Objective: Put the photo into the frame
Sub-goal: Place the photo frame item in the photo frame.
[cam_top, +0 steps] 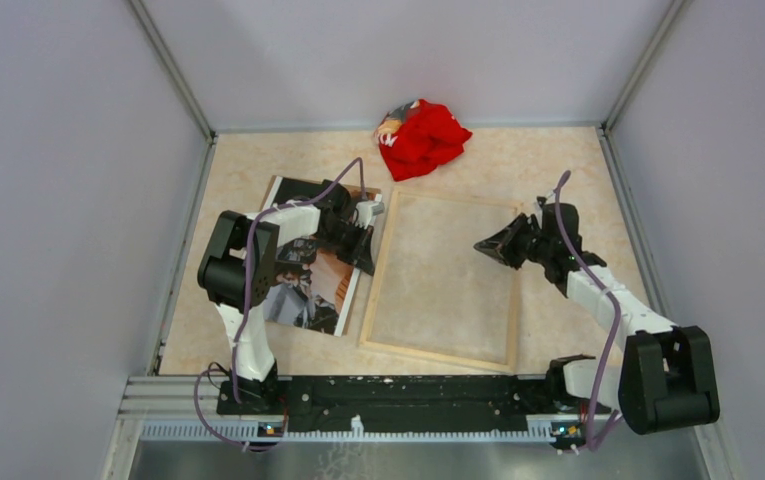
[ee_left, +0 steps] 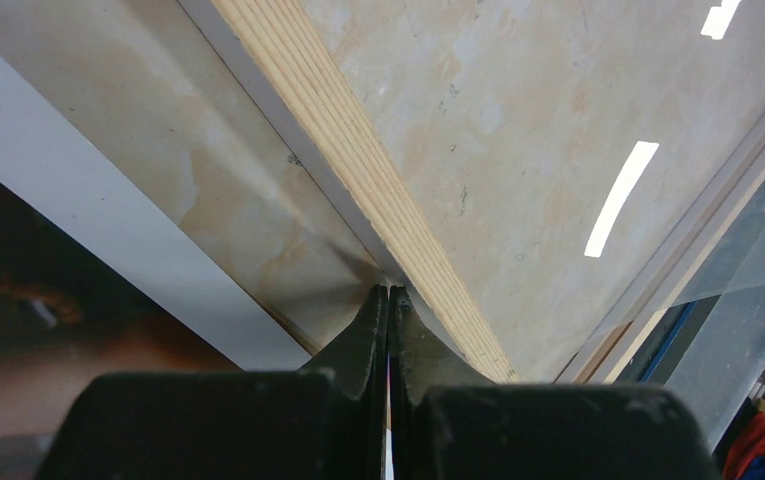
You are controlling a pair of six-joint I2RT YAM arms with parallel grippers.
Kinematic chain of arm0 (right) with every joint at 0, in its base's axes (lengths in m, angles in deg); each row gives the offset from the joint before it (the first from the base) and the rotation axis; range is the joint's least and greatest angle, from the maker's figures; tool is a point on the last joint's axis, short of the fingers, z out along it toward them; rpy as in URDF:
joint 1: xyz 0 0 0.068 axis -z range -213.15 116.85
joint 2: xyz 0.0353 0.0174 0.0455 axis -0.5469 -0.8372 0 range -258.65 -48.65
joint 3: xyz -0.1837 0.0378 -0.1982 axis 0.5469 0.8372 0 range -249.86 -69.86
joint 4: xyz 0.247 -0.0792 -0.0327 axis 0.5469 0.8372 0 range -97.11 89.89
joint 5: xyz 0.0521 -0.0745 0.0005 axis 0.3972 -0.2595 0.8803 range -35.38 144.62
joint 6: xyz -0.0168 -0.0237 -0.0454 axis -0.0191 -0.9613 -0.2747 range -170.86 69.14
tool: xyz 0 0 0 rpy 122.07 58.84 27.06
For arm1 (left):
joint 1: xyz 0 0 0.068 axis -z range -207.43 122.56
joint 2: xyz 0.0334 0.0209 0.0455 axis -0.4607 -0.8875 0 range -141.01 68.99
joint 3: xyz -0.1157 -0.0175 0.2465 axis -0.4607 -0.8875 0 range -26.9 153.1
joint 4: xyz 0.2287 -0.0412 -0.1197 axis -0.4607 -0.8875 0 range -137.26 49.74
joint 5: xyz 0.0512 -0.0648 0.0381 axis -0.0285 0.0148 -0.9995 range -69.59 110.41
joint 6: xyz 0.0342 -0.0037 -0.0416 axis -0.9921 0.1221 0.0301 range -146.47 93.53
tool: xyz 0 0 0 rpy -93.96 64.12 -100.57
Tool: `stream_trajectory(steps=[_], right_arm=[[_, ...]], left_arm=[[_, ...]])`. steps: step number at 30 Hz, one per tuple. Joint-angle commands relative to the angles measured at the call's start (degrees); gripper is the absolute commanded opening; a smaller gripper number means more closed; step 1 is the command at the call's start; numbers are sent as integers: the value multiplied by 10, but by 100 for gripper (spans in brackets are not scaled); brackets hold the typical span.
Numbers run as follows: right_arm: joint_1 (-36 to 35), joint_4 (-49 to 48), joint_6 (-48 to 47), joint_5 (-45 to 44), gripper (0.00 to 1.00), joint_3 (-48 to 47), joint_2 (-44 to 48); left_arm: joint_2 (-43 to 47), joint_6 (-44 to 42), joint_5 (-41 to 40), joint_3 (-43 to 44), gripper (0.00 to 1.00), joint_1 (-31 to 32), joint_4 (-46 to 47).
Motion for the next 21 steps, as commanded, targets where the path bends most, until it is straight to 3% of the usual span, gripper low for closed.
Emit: stream_trajectory(steps=[1,21], right_arm=[[8,-6,15,44,0,3,13],[22,62,-30,82,0,-18,-11]], left_arm=[[12,0,10,-3,0,5,13],[10,2,11,-1,0,5,13]])
